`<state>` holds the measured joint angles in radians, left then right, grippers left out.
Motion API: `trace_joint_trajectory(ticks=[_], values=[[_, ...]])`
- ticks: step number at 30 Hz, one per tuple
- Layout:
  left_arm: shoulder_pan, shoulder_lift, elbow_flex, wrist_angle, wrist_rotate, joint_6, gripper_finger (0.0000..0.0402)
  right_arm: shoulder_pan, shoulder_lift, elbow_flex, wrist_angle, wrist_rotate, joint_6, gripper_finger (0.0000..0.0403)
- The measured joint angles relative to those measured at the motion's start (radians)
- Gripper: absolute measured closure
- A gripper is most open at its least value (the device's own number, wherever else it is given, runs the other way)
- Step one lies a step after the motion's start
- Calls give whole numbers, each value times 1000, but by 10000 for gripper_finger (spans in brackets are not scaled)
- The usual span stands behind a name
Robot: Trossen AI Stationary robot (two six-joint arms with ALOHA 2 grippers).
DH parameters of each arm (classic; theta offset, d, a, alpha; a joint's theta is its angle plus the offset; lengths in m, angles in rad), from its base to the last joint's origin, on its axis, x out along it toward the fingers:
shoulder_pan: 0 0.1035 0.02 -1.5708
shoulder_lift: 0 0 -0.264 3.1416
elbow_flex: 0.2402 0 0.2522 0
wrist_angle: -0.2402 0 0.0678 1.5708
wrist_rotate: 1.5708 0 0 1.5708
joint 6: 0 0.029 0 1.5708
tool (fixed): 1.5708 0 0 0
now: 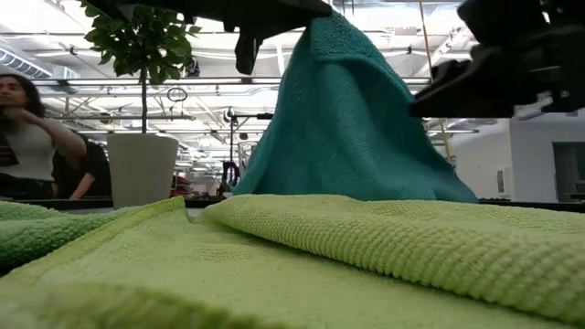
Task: Fold microfiber towels
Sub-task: Fold the blue towel
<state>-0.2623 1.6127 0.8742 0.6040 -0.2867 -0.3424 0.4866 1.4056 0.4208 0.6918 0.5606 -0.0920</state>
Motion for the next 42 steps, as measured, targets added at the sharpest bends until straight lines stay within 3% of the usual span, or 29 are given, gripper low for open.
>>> trace_joint_trajectory(ticks=[9, 12, 17, 20, 27, 34, 42], values=[[6, 0, 0, -1, 6, 3, 399, 8, 77, 166, -91, 137, -52, 270], [6, 0, 0, -1, 7, 3, 399, 25, 78, 195, -94, 225, -92, 270], [6, 0, 0, 0, 18, 8, 398, 38, 78, 215, -94, 276, -109, 271], [6, 0, 0, 0, 27, 8, 400, 39, 78, 215, -99, 285, -106, 290], [5, 0, 0, 0, 46, 23, 399, 59, 15, 215, -155, 304, -105, 394], [-12, 0, 1, -14, 130, 83, 363, 73, -96, 215, -254, 306, -40, 400], [-60, 0, 1, -82, 66, 164, 311, 72, -123, 215, -286, 294, -4, 402]])
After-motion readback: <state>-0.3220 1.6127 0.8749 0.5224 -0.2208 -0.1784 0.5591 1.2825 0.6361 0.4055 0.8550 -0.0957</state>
